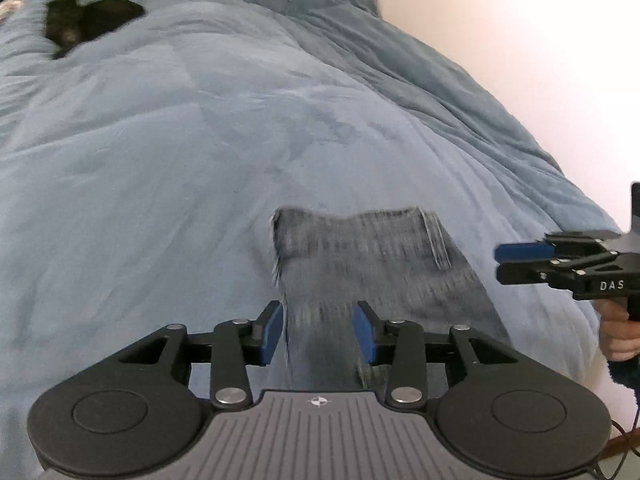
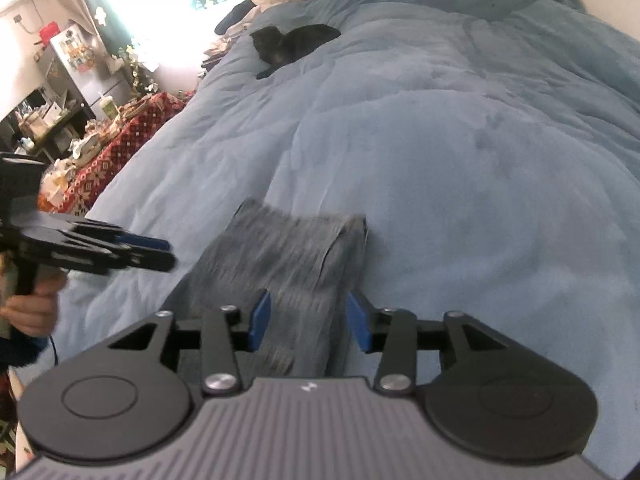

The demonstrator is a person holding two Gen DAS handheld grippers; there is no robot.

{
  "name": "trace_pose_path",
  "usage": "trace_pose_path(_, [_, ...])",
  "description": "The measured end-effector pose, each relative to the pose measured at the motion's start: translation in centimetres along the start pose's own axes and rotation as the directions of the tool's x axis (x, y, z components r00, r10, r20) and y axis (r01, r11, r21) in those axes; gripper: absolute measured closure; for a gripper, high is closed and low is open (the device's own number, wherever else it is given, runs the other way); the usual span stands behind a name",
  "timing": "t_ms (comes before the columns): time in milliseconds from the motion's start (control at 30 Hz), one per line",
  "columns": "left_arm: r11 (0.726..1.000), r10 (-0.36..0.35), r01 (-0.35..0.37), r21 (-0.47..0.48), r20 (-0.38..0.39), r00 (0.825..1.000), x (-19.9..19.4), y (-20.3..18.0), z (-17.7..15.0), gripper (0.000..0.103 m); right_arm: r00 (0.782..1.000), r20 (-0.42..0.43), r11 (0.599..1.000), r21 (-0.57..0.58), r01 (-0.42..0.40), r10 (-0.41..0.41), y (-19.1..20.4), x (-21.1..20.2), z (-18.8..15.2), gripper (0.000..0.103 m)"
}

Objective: Fold clothes

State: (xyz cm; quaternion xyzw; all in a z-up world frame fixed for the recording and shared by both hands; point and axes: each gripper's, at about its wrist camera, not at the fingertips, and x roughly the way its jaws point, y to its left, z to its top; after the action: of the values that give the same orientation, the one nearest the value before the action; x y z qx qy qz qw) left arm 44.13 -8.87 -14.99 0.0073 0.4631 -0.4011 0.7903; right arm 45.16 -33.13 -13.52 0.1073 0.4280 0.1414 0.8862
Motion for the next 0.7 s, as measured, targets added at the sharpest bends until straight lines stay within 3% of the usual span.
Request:
trace_pose_path(100, [1.000, 0.013, -0.013, 0.025, -0.020, 1.000, 3.2, 1.1, 1.6, 0.060, 1.000, -0.025, 1.000, -0.002, -0.009, 0.009, -1.8, 3.5, 2.1, 0.056])
trace_pose_path(267, [0.998, -0.049, 0.050, 0.026, -0.042, 0.998, 5.8, 2.6, 2.0, 0.057, 0.996, -0.084, 0.998, -0.062, -0.030, 0.024, -3.0, 7.9, 3.2, 0.058])
trace_pose_path(467, [0.996, -0.090, 0.091, 0.010, -0.027, 0.996, 5.5, 3.2, 1.4, 0.057, 0.998, -0.029, 0.985, -0.168, 0.048, -0.054, -1.1, 6.4, 2.3, 0.059])
trace_pose_path(567, [0.996, -0.093, 0.093, 0.007, -0.023, 0.995, 5.4, 3.1, 1.5, 0.057, 0.999, -0.027, 0.978, -0.205, 0.039, -0.046, 0.2, 5.5, 1.5, 0.080])
trace_pose_path(667, [0.996, -0.083, 0.083, 0.012, -0.028, 0.996, 5.7, 3.0, 1.5, 0.057, 0.996, -0.074, 0.983, -0.177, 0.039, -0.053, 0.3, 6.7, 1.6, 0.080])
trace_pose_path(700, [0.997, -0.080, 0.080, 0.008, -0.028, 0.996, 5.7, 3.0, 1.5, 0.057, 0.996, -0.069, 0.985, -0.166, 0.045, -0.057, 0.3, 6.9, 1.7, 0.086])
